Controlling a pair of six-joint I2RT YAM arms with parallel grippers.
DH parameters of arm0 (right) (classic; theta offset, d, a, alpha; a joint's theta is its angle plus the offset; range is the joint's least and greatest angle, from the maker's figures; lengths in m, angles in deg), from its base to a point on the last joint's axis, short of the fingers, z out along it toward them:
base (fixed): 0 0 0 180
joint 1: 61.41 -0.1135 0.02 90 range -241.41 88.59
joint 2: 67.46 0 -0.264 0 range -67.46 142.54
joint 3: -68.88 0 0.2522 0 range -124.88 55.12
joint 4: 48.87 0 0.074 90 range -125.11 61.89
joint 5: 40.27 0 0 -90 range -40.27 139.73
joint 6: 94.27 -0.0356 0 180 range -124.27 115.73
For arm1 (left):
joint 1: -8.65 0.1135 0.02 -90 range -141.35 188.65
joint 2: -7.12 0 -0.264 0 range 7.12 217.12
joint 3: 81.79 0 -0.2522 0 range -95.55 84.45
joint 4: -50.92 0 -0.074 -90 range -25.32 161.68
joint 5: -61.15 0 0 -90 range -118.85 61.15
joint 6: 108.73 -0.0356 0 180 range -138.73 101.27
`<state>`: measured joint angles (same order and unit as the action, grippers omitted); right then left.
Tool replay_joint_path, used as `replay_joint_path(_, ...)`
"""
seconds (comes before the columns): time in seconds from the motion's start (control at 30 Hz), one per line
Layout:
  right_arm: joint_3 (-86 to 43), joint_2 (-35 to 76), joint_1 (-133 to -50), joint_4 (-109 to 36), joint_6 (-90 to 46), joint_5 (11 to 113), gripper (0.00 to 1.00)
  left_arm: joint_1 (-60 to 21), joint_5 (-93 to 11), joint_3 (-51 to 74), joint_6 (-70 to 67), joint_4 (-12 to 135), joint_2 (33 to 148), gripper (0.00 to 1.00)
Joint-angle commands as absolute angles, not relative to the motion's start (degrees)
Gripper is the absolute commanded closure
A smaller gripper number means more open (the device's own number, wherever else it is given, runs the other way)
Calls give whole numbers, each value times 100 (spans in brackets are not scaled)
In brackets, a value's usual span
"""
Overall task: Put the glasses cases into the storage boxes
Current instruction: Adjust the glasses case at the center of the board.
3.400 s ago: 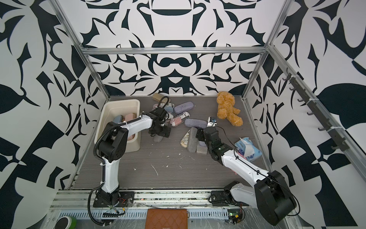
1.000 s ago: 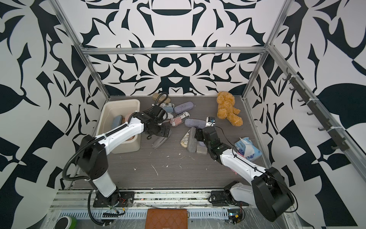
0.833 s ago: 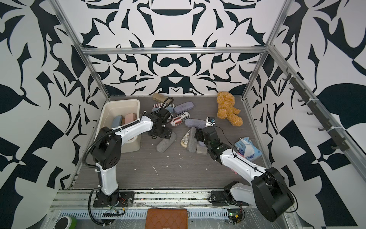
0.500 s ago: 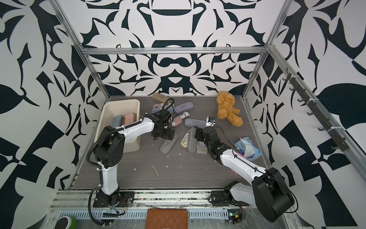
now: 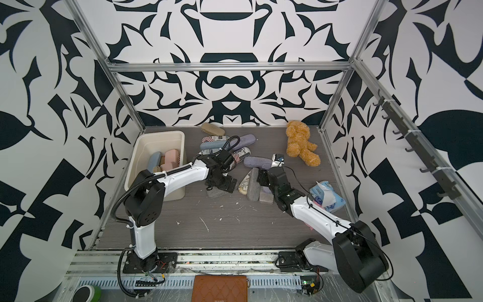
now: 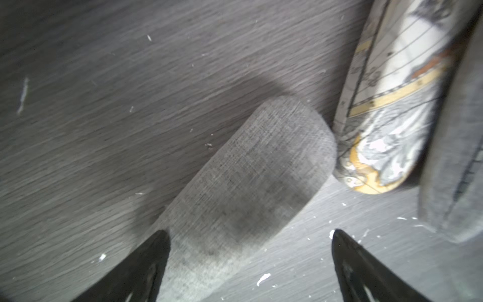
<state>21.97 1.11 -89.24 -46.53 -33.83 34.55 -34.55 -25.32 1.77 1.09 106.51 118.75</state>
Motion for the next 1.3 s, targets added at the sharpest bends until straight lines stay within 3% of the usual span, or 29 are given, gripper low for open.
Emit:
replay_joint_path(0.0,2207,6,-8918,-4764,-3321,3425,24,-3447,-2586,288,65,10923,12033,0)
replay_joint_path(0.2,2198,-17,-8921,-4747,-3318,3425,21,-3737,-2877,409,364,10963,11808,0)
replay_joint_path(0.5,2198,-20,-8925,-4753,-3333,3486,21,-3890,-1810,76,576,11363,12211,0)
replay_joint_path(0.77,2216,-112,-8926,-4731,-3309,3439,21,-3891,-1722,-201,557,11426,12041,0)
replay_joint_path(0.97,2207,-67,-8919,-4751,-3314,3516,21,-3304,-2004,-20,1116,10773,11768,1)
replay_joint_path(1.27,2205,12,-8918,-4824,-3273,3585,18,-3362,-1102,-1489,2582,11611,12727,1)
